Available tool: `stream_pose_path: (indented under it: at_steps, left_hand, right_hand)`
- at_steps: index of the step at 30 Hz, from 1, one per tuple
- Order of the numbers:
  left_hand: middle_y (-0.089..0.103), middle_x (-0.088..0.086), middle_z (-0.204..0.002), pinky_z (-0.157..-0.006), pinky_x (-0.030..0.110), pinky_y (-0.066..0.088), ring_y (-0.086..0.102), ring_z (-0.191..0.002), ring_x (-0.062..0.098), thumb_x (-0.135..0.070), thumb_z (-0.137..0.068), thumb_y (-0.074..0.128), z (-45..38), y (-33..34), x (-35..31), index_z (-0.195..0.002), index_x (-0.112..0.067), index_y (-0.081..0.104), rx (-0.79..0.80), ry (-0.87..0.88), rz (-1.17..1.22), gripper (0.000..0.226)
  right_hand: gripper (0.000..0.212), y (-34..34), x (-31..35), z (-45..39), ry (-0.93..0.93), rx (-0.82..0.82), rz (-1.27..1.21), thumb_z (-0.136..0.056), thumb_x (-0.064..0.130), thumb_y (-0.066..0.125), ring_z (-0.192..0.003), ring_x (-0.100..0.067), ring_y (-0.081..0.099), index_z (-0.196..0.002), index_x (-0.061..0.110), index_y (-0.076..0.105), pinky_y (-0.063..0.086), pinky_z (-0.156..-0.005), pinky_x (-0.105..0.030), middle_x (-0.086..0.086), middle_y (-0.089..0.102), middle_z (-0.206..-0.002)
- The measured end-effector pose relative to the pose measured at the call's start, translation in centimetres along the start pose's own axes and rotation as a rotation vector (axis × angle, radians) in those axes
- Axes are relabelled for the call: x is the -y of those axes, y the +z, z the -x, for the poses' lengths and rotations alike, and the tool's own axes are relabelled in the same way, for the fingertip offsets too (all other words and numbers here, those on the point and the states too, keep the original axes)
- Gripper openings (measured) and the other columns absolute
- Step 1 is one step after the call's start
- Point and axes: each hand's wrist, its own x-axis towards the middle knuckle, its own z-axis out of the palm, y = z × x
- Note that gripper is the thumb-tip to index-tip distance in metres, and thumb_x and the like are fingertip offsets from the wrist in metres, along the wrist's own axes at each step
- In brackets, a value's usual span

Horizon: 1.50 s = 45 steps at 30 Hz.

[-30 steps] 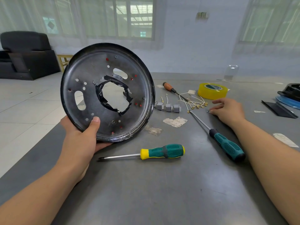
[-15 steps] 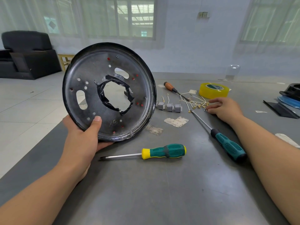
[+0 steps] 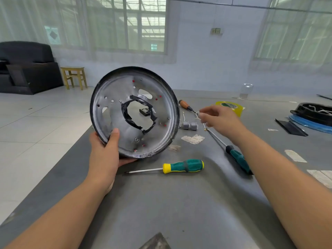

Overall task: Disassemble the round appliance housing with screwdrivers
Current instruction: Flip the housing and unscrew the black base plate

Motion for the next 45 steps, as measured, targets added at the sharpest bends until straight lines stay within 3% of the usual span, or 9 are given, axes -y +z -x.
stream_pose_path:
  at_steps: [6, 11, 15, 22, 29, 32, 36, 40, 45]
  left_hand:
    - [0.079, -0.005, -0.116, -0.055, 0.039, 0.062, 0.079, -0.095, 0.023, -0.07, -0.097, 0.055, 1.1, 0.3, -1.6, -0.12, -0.037, 0.067, 0.035, -0.104, 0.047, 0.041]
    - [0.08, 0.007, -0.096, -0.041, 0.027, 0.048, 0.071, -0.06, 0.019, -0.094, -0.062, 0.058, 1.3, 0.0, -1.7, -0.122, -0.021, 0.071, 0.091, -0.123, 0.061, 0.095]
    - [0.071, 0.016, -0.123, -0.042, 0.027, 0.049, 0.067, -0.057, 0.019, -0.083, -0.073, 0.059, 1.5, -0.2, -2.0, -0.141, -0.015, 0.055, 0.153, -0.126, 0.14, 0.096]
    - [0.071, 0.007, -0.128, -0.052, 0.029, 0.056, 0.072, -0.068, 0.02, -0.07, -0.077, 0.07, 2.0, 0.3, -2.2, -0.127, -0.02, 0.058, 0.26, -0.16, 0.087, 0.072]
    - [0.078, 0.017, -0.116, -0.061, 0.029, 0.061, 0.079, -0.084, 0.031, -0.034, -0.093, 0.076, 1.6, 0.1, -2.2, -0.146, -0.009, 0.052, 0.216, -0.236, 0.164, 0.064]
    - [0.075, 0.02, -0.124, -0.066, 0.036, 0.065, 0.08, -0.094, 0.035, -0.012, -0.101, 0.068, 1.1, -0.3, -2.1, -0.147, -0.008, 0.048, 0.191, -0.298, 0.267, 0.051]
    - [0.073, 0.021, -0.126, -0.07, 0.044, 0.066, 0.078, -0.099, 0.038, 0.0, -0.103, 0.06, 0.4, -0.7, -2.0, -0.147, -0.009, 0.049, 0.163, -0.344, 0.345, 0.046]
    - [0.073, 0.02, -0.126, -0.07, 0.047, 0.066, 0.079, -0.098, 0.038, 0.001, -0.103, 0.06, 0.2, -0.9, -1.7, -0.145, -0.01, 0.048, 0.143, -0.354, 0.337, 0.045]
    - [0.074, 0.019, -0.126, -0.069, 0.046, 0.066, 0.078, -0.101, 0.035, 0.001, -0.102, 0.062, 0.1, -0.9, -1.7, -0.143, -0.009, 0.051, 0.14, -0.358, 0.282, 0.043]
  right_hand:
    - [0.044, 4.7, 3.5, 3.0, 0.116, 0.198, -0.193, -0.089, 0.061, 0.06, -0.076, -0.018, 0.073, -0.108, 0.022, 0.07, 0.055, -0.065, -0.034, 0.0, 0.077, -0.096]
    - [0.023, 5.9, 4.5, 4.3, 0.259, 0.141, -0.335, -0.102, 0.038, 0.06, -0.095, -0.032, 0.075, -0.106, 0.018, 0.07, 0.062, -0.088, -0.045, -0.011, 0.078, -0.101]
    - [0.017, 7.1, 5.4, 4.8, 0.363, 0.034, -0.569, -0.105, 0.025, 0.056, -0.088, -0.026, 0.07, -0.114, 0.012, 0.063, 0.061, -0.09, -0.047, -0.011, 0.076, -0.1]
    - [0.025, 12.0, 8.1, 6.4, 0.488, -0.014, -0.868, -0.102, 0.012, 0.054, -0.059, -0.012, 0.061, -0.125, 0.006, 0.059, 0.053, -0.05, -0.023, -0.005, 0.068, -0.079]
    - [0.032, 15.1, 9.3, 8.0, 0.41, 0.059, -0.841, -0.098, 0.005, 0.06, -0.075, -0.015, 0.066, -0.129, 0.007, 0.053, 0.057, -0.061, -0.025, -0.016, 0.071, -0.116]
    - [0.027, 14.5, 9.2, 8.5, 0.317, 0.194, -0.828, -0.098, 0.004, 0.063, -0.085, -0.014, 0.076, -0.124, 0.007, 0.064, 0.061, -0.074, -0.026, -0.01, 0.077, -0.111]
    - [0.039, 11.9, 8.3, 8.3, 0.2, 0.12, -0.49, -0.099, 0.028, 0.067, -0.088, -0.02, 0.078, -0.133, 0.01, 0.058, 0.061, -0.092, -0.04, -0.001, 0.075, -0.115]
    - [0.046, 8.2, 5.9, 9.6, -0.12, -0.01, 0.126, -0.1, 0.049, 0.056, -0.087, 0.004, 0.068, -0.141, 0.028, 0.053, 0.054, -0.081, -0.025, 0.02, 0.068, -0.106]
    - [0.052, 4.3, 2.7, 11.3, -0.373, 0.331, 0.687, -0.093, 0.055, 0.039, -0.115, -0.005, 0.055, -0.133, 0.033, 0.064, 0.047, -0.103, -0.033, 0.014, 0.065, -0.125]
